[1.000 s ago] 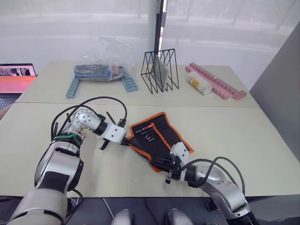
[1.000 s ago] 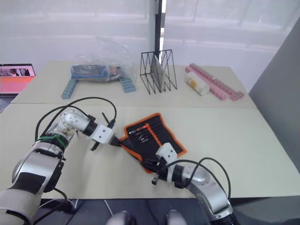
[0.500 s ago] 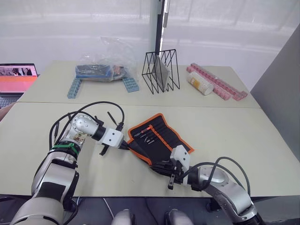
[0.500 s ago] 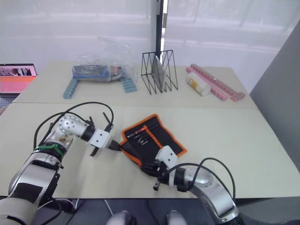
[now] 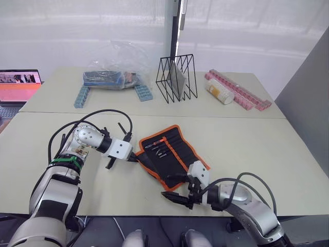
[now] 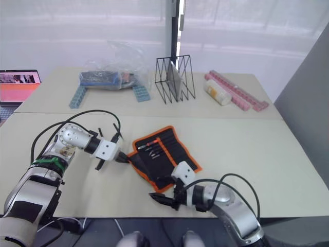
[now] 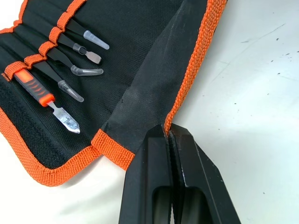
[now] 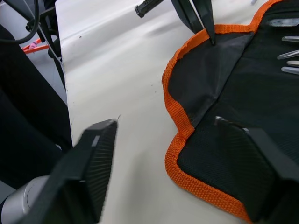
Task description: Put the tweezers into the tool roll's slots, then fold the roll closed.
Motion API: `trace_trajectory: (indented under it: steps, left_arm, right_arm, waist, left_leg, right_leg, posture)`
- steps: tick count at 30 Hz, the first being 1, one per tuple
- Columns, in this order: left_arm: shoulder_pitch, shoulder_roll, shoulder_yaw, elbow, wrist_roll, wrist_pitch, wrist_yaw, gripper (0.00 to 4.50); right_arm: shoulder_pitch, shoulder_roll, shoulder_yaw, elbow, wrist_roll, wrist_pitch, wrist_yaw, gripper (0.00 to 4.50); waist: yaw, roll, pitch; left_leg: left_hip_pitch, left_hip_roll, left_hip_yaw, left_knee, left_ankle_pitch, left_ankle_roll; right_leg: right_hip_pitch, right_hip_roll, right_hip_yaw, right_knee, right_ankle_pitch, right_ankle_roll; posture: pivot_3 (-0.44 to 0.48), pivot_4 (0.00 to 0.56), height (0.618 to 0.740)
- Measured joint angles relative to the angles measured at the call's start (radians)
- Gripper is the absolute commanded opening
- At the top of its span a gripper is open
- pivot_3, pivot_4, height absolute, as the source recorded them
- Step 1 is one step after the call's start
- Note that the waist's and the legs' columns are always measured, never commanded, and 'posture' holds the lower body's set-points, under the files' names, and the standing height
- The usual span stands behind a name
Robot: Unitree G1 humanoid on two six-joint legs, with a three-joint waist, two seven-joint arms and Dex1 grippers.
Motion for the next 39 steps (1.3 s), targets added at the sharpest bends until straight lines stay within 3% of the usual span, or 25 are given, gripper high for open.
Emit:
trace_trajectory:
  steps: [5, 10, 17, 25, 32, 37, 39]
  left_arm:
    - [0.0, 0.0, 0.0, 0.0, 0.0, -0.002, 0.009, 0.0]
    - [0.0, -0.001, -0.001, 0.0, 0.0, -0.017, 0.01, 0.0]
    - [0.0, -0.001, -0.005, 0.0, 0.0, -0.02, 0.01, 0.0]
    - [0.0, -0.002, -0.005, 0.0, -0.002, -0.016, 0.007, 0.0]
    - [0.009, 0.003, 0.009, -0.055, -0.068, 0.057, -0.062, 2.24]
    - [0.061, 0.071, 0.008, -0.211, -0.195, 0.256, -0.098, 3.81]
    - [0.098, 0.119, 0.008, -0.349, -0.315, 0.487, -0.1, 3.81]
  right_arm:
    - [-0.06, 0.054, -0.093, 0.004, 0.087, 0.055, -0.032, 3.97]
    - [-0.142, 0.147, -0.123, 0.066, 0.103, 0.076, -0.121, 2.48]
    - [-0.157, 0.167, 0.011, 0.115, -0.014, 0.06, -0.132, 0.05]
    - [-0.17, 0.159, 0.1, 0.222, -0.111, 0.045, -0.117, 0.02]
    - [-0.182, 0.16, 0.112, 0.238, -0.133, 0.045, -0.102, 0.0]
    - [-0.185, 0.165, 0.116, 0.242, -0.149, 0.04, -0.091, 0.0]
    - [-0.188, 0.167, 0.116, 0.246, -0.152, 0.04, -0.087, 0.0]
  waist:
    - [0.0, 0.0, 0.0]
    - [0.001, 0.0, 0.0]
    - [-0.002, 0.0, 0.0]
    - [-0.003, 0.0, 0.0]
    - [-0.005, 0.0, 0.0]
    - [-0.012, 0.0, 0.0]
    - [-0.014, 0.0, 0.0]
  left_leg:
    - [0.0, 0.0, 0.0, 0.0, 0.0, 0.0]
    - [0.0, 0.0, 0.0, 0.0, 0.0, 0.0]
    - [-0.001, 0.0, 0.0, 0.0, 0.0, 0.0]
    - [0.0, 0.0, 0.0, 0.0, 0.0, 0.0]
    - [0.0, 0.0, 0.0, 0.0, 0.0, 0.0]
    - [0.0, 0.002, 0.0, 0.0, 0.0, 0.0]
    - [0.0, 0.003, -0.001, 0.0, 0.0, 0.0]
  right_leg:
    - [0.0, 0.0, 0.0, 0.0, 0.0, 0.0]
    - [0.0, 0.0, 0.0, 0.001, 0.0, 0.0]
    - [0.0, 0.0, 0.0, 0.001, 0.0, 0.0]
    - [0.0, 0.0, 0.0, 0.001, 0.0, 0.0]
    - [0.0, 0.0, 0.0, 0.001, 0.0, 0.0]
    - [0.0, 0.001, 0.0, 0.002, 0.0, 0.0]
    - [0.0, 0.0, 0.0, 0.002, 0.0, 0.0]
  posture:
    - [0.0, 0.15, 0.737]
    - [0.0, 0.15, 0.737]
    - [0.0, 0.15, 0.737]
    - [0.0, 0.15, 0.737]
    - [0.0, 0.15, 0.737]
    - [0.0, 0.15, 0.737]
    - [0.0, 0.15, 0.737]
